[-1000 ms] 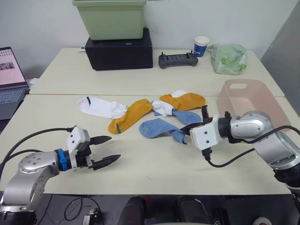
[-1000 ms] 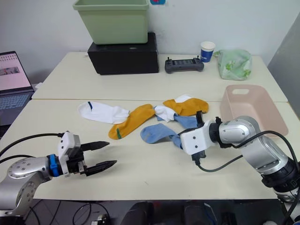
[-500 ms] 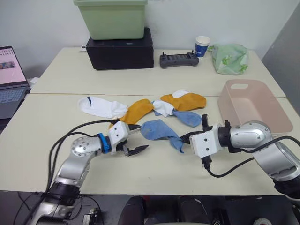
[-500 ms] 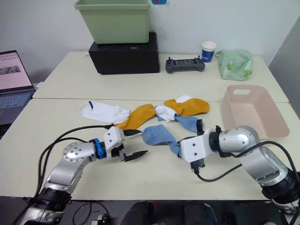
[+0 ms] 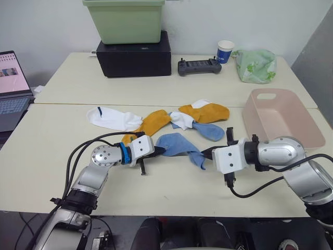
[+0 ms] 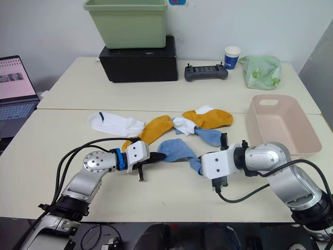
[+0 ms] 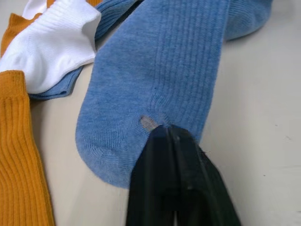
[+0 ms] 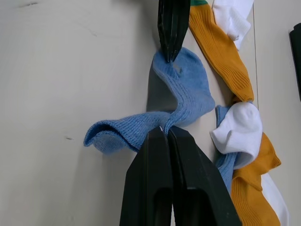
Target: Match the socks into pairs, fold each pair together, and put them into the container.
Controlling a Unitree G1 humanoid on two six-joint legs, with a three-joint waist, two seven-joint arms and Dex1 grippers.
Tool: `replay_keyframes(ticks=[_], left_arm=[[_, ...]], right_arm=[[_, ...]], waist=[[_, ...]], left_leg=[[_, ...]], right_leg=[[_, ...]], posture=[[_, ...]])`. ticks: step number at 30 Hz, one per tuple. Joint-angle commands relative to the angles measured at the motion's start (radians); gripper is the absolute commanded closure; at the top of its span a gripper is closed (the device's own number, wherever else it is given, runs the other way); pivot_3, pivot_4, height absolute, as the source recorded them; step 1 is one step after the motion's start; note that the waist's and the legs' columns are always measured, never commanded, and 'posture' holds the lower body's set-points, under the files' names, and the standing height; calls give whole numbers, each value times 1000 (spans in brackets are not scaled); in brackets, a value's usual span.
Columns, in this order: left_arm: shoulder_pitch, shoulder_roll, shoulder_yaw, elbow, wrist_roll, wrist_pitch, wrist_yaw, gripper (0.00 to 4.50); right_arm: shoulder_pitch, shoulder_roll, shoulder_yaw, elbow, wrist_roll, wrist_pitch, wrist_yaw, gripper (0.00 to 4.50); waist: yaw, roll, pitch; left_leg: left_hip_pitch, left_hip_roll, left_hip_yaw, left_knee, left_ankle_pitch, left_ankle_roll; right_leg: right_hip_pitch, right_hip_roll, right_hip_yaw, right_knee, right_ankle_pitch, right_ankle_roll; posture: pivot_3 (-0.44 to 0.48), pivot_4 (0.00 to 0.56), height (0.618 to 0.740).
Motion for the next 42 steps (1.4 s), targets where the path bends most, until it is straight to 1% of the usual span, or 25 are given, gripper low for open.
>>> replay_keyframes(ticks=[1,7,10,13,16,19,23,26,28,34,38,40,42], left_arm=[[-26,2,21,-42,-51,38,-28,4489],[-23,26,50,-96,-122,127,-69,4489],[-11,28,56,-120,-141,101,-88,4489],[-9,35,50,-164,-173,161,-115,4489],[-17,49,39,-168,-149,169,-116,3889],[-29,57,37,-136,-119,131,-114,2929],[-29,69,54,-130,-146,135,-143,1652],[-17,69,61,-140,-170,90,-179,625],[-1,63,58,-154,-178,66,-186,30],[9,25,2,-98,-53,-64,-105,30],[-14,-1,-35,22,95,-206,18,30],[-31,-8,-33,78,144,-270,83,30],[-43,-2,-34,115,164,-322,106,430]], right_arm=[[2,-21,-46,-17,0,-27,-6,4500],[-16,-31,-71,31,-22,-92,-22,4500],[-18,-26,-77,41,-16,-94,-20,4500],[-16,-19,-73,36,-10,-84,-16,4500],[-13,-15,-69,28,-8,-76,-17,4500],[-13,-15,-69,29,-8,-75,-16,4500],[-5,-22,-80,23,0,-72,-13,4500],[-2,-24,-83,25,2,-74,-14,4500],[0,-24,-84,22,5,-71,-14,4500],[4,-22,-83,15,10,-64,-13,4500],[3,-21,-81,11,9,-61,-12,4500],[2,-19,-80,10,10,-57,-12,4500],[0,-18,-79,10,9,-55,-12,4500]], waist=[[-1,0,0],[-2,0,0],[-2,0,0],[-1,0,0],[-2,0,0],[-1,0,0],[-1,0,0],[-1,0,0],[-1,0,0],[0,0,0],[0,0,0],[0,0,0],[1,0,0]], left_leg=[[0,0,0,0,0,0],[0,0,0,0,0,0],[0,0,0,0,0,0],[0,0,0,0,0,0],[0,0,0,0,0,0],[0,0,0,0,0,0],[0,0,0,0,0,0],[0,0,0,0,0,0],[0,0,0,0,0,0],[0,0,0,0,0,0],[0,0,0,0,0,0],[0,0,0,0,0,0],[0,0,0,1,0,0]], right_leg=[[0,0,0,0,0,0],[0,0,0,0,0,0],[0,0,0,0,0,0],[0,0,0,0,0,0],[0,0,0,0,0,0],[0,0,0,0,0,0],[0,0,0,0,0,0],[0,0,0,0,0,0],[0,0,0,0,0,0],[0,0,0,0,0,0],[0,0,0,0,0,0],[0,0,0,0,0,0],[1,0,0,0,0,0]], posture=[[0,150,720],[0,150,720],[0,150,720],[0,150,720],[0,150,720],[0,150,720],[0,150,720],[0,150,720],[0,150,720],[0,150,720],[0,150,720],[0,150,720],[0,150,720]])
